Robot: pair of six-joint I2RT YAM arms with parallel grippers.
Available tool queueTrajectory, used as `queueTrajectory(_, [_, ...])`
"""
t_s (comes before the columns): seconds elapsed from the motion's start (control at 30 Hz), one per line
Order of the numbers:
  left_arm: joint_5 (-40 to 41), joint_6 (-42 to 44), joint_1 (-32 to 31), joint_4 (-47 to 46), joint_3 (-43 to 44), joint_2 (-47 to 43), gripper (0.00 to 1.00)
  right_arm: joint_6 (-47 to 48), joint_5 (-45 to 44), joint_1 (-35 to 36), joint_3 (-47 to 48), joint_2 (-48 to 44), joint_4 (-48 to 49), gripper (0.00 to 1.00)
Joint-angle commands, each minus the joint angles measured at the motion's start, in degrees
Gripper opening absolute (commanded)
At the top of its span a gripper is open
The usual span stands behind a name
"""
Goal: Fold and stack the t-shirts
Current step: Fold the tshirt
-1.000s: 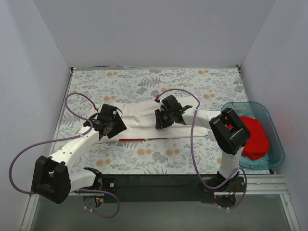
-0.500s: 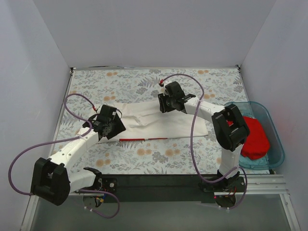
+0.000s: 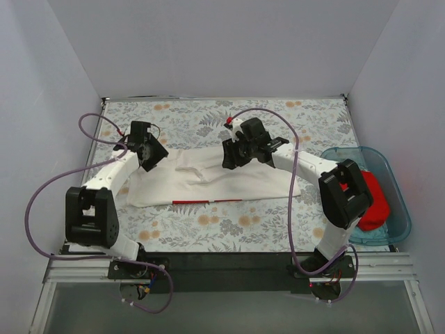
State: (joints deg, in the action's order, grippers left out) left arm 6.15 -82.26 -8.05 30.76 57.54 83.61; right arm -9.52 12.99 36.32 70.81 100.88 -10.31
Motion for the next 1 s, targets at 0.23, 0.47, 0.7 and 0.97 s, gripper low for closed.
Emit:
queueTrajectory(0.23, [-3.34,1.84,2.69,-4.04,14.7,18.86,0.31,2.31,5.38,5.34,8.29,4.15,1.6,0.54])
queueTrajectory(0.47, [-2.2,2.72,2.69,-4.13,18.14,24.49,0.32,4.42,5.55,7.89,12.33,7.83,1.69,0.54])
queueTrajectory(0.7, [-3.25,2.1,2.69,-4.13,16.38,25.81,0.32,5.04,5.03,10.35,17.52,11.79,2.48,0.54])
queueTrajectory(0.97, [-4.48,2.1,2.69,-4.4,14.62,25.63,0.17,6.53,2.22,13.86,26.57,19.43,4.15,0.54])
